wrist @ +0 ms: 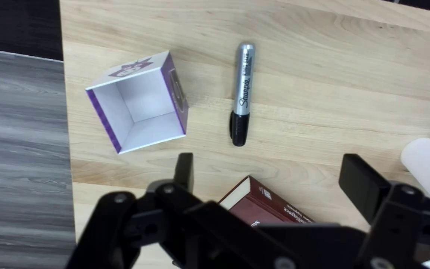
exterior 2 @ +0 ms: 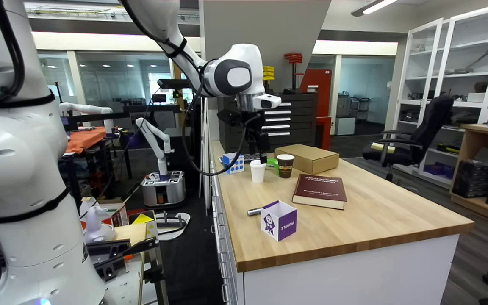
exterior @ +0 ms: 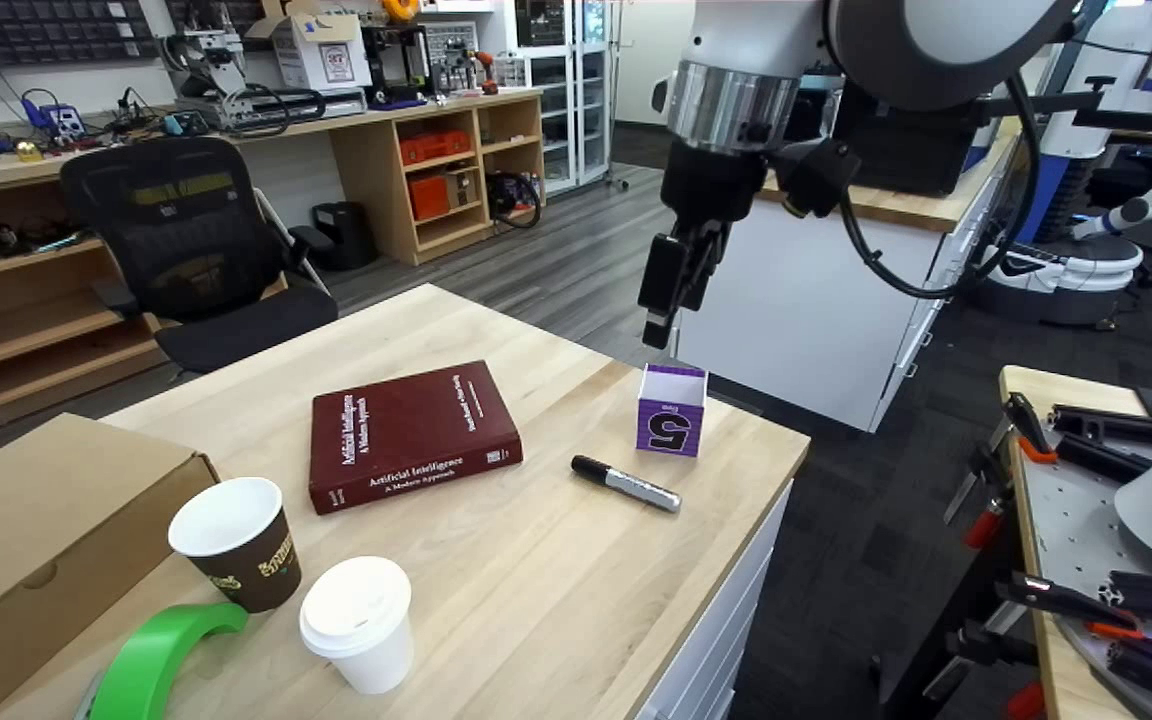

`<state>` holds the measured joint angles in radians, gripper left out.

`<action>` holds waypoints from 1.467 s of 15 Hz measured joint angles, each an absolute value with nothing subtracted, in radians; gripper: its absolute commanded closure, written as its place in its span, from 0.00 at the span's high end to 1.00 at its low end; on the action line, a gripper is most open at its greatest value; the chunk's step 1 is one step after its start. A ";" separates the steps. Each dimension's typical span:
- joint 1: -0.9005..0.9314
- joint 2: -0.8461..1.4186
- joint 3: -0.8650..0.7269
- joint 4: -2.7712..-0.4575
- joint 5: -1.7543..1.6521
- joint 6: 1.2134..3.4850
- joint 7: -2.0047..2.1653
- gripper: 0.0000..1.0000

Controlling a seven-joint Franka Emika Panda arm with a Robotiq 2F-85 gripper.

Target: Get the marker from the table and put it in the purple and white box.

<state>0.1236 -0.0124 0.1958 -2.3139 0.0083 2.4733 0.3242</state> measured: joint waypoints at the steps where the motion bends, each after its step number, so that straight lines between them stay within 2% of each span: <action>1: 0.134 0.016 0.200 -2.293 0.005 2.479 0.339 1.00; 12: 0.207 0.354 0.160 -2.020 -0.043 2.485 0.422 1.00; 22: 0.210 0.452 0.125 -1.992 -0.016 2.485 0.421 1.00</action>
